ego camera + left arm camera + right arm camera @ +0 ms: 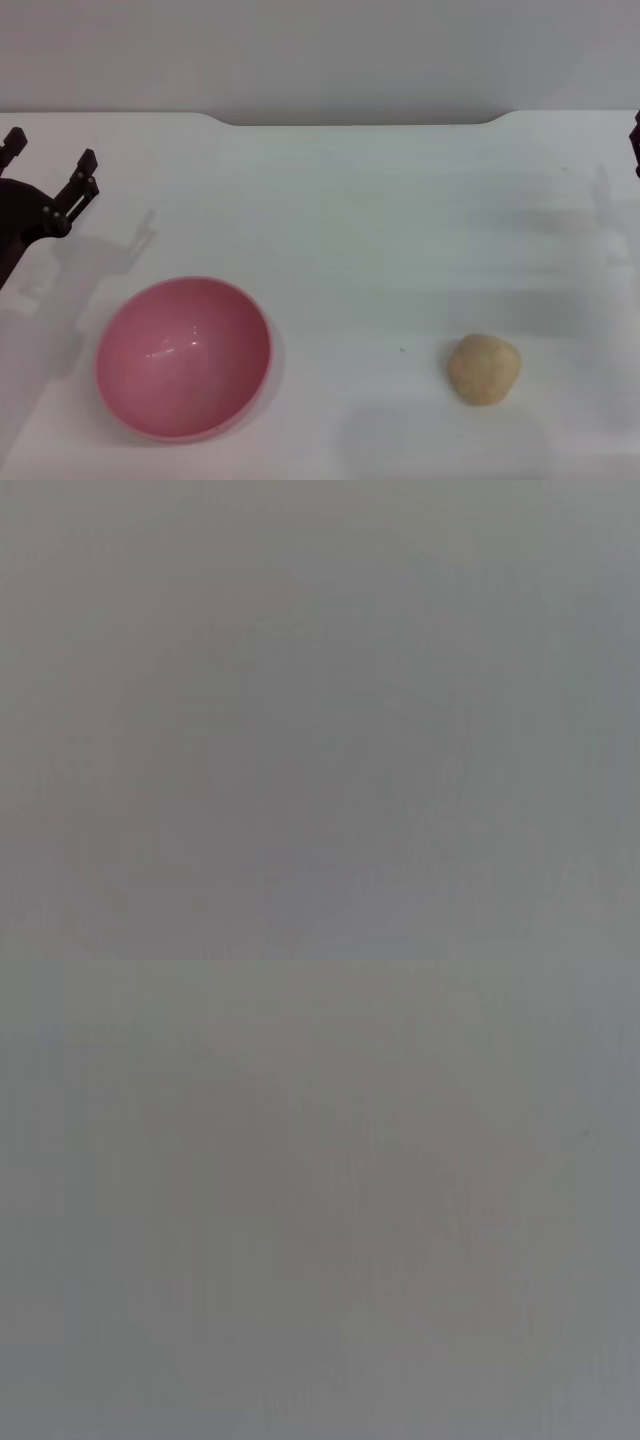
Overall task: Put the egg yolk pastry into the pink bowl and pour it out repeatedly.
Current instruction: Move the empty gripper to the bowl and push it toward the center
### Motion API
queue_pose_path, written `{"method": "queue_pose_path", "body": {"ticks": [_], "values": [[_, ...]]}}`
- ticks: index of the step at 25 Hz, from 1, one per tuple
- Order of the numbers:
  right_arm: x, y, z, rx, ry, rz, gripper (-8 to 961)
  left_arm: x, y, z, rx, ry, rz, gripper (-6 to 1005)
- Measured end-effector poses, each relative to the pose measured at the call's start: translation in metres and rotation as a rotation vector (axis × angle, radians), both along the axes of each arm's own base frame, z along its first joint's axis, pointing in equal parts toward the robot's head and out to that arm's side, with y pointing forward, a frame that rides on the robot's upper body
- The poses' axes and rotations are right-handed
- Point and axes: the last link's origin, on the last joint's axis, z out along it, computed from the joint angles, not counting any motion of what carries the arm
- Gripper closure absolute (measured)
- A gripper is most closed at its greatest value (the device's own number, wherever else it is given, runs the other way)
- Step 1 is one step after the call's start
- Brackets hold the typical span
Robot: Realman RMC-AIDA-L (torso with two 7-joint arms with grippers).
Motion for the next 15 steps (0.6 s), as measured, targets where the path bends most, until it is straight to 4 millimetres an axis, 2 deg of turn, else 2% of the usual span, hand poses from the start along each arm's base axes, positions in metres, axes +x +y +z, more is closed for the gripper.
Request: {"method": "queue_pose_path", "body": {"ticks": [11, 15], "values": [[-0.0002, 0.0004, 0.0001, 0.000, 0.001, 0.000, 447, -0.0012, 0.0001, -0.0007, -0.004, 0.001, 0.009, 192], [-0.0001, 0.0003, 0.0002, 0.001, 0.002, 0.000, 447, 0.0040, 0.0068, 0.0038, -0.011, -0.091, 0.004, 193]]}}
